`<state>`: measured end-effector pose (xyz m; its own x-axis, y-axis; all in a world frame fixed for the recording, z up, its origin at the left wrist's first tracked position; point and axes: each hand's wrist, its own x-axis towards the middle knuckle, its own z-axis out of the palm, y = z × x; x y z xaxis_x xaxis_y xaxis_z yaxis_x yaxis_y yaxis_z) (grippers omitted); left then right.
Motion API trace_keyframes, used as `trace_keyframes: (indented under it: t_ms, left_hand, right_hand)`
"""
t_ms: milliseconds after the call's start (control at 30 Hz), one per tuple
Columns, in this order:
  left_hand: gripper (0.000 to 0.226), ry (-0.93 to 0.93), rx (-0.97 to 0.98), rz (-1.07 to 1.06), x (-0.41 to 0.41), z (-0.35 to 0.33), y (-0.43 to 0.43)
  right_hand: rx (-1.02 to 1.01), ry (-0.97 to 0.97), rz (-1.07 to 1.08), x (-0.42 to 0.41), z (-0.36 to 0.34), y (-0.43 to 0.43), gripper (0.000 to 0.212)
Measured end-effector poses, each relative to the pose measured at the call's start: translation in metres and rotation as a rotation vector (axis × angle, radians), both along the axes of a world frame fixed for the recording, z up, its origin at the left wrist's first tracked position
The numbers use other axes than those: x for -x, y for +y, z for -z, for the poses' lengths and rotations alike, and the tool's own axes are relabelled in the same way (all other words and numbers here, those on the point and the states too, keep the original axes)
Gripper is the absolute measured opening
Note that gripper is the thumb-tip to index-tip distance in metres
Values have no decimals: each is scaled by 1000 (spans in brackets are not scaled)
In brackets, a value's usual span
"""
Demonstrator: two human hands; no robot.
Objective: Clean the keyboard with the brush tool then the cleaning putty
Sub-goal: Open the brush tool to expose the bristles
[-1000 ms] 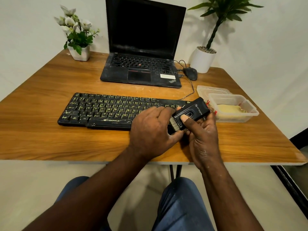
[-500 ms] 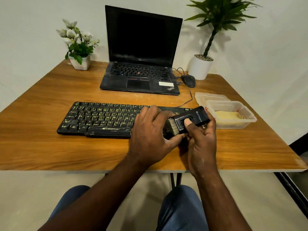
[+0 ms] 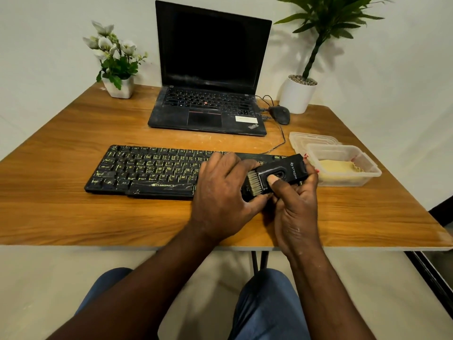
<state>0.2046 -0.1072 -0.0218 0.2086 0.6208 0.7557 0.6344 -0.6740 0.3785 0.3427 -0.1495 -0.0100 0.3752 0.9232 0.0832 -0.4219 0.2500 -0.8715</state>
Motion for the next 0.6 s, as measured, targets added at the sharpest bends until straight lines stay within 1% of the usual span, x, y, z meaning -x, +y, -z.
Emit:
trace_keyframes:
  t_ms: [133,200,433,600]
  left_hand:
    - [60,41,25,-12,-1,-1,-1]
    - [61,53,41,-14,-1,-1,-2]
    - [64,97,102,4,2,-2,-5]
    - [71,100,181,57,15,-5,-13]
  right_hand:
    - [13,40,-17,-1,3,3,65]
    - [-3,49,-10,-1,2,2,64]
    - [25,49,4,-1,-3,-5,69]
    - [57,-36,42,4,-9,-10,80]
